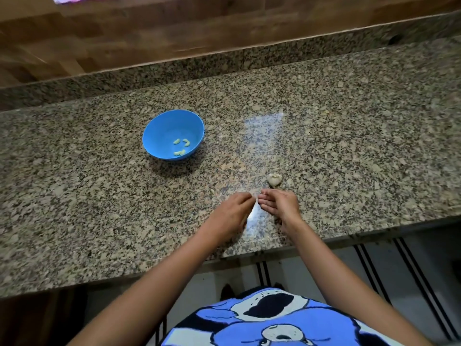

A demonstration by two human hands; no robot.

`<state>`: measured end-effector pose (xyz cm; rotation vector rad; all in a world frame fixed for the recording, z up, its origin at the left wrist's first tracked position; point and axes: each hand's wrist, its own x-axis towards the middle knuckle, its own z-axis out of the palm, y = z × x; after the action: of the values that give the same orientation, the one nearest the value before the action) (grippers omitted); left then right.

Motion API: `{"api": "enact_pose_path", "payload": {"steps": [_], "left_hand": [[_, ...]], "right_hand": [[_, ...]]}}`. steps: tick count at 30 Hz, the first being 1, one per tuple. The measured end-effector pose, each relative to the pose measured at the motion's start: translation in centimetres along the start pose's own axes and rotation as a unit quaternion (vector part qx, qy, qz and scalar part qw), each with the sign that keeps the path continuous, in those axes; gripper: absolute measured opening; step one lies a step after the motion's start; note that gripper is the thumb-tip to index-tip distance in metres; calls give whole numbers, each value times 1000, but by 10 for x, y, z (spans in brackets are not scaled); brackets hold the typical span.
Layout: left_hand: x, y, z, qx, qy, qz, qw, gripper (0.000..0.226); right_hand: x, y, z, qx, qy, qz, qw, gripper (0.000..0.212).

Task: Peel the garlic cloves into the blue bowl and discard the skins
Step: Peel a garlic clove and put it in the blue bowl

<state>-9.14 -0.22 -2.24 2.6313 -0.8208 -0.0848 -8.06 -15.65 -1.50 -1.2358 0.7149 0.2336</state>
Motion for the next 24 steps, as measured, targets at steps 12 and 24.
{"api": "enact_pose_path", "payload": {"steps": [12,24], "left_hand": [[-40,-24,-7,45,53,23,997,34],[-9,35,-3,-230,170,-233,929,26]], "right_hand": [[-7,-3,1,-41,7,-12,999,14],[-33,-2,10,89,-114,171,975,18]]}}
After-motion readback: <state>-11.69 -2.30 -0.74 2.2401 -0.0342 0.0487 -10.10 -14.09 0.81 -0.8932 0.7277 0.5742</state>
